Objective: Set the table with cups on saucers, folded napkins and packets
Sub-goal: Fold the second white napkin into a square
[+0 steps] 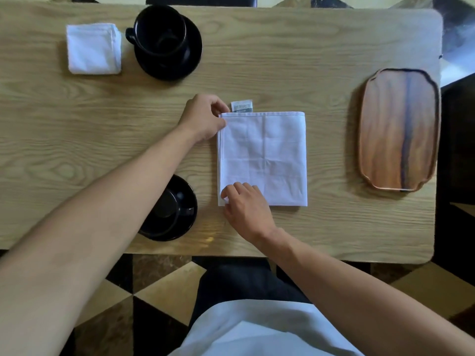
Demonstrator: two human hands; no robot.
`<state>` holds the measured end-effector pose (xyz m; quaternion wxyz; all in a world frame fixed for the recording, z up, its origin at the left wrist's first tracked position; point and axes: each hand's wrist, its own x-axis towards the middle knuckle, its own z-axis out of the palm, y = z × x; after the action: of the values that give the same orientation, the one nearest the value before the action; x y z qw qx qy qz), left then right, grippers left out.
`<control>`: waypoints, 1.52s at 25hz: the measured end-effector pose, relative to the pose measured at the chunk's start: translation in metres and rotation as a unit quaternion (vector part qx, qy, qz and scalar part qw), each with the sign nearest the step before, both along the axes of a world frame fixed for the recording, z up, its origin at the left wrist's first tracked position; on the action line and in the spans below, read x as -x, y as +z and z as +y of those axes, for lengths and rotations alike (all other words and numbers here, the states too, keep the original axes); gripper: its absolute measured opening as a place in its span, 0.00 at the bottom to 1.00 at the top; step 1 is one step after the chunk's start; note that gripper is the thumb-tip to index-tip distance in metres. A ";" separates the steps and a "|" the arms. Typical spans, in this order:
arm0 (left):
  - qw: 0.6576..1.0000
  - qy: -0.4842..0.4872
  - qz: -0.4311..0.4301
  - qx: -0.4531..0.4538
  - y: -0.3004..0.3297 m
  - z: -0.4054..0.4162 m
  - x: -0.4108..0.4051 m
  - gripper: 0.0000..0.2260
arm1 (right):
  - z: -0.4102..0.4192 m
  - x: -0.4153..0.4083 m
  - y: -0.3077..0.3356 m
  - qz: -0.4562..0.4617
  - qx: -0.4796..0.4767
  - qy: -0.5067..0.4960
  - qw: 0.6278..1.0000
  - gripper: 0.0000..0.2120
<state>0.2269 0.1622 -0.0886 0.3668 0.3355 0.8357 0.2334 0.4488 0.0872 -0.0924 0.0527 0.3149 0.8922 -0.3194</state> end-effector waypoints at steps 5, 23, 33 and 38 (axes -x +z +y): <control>0.998 -0.062 0.029 0.003 -0.003 -0.003 0.001 0.11 | -0.004 0.001 -0.003 -0.004 -0.002 -0.002 1.000 0.09; 0.921 -0.250 0.298 -0.029 -0.030 -0.051 -0.146 0.27 | 0.097 -0.056 -0.022 0.036 -0.122 -0.126 0.984 0.27; 0.919 -0.208 0.336 0.008 -0.054 -0.071 -0.144 0.36 | 0.103 -0.077 -0.048 -0.013 -0.191 -0.014 0.981 0.36; 0.924 -0.175 0.339 -0.010 -0.051 -0.058 -0.134 0.34 | 0.138 -0.063 -0.046 -0.023 -0.179 -0.029 0.983 0.36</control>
<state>0.3613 0.1042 -0.1401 0.0934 0.5389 0.8359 0.0459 0.5117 0.2252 -0.1388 0.0063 0.3520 0.9241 -0.1484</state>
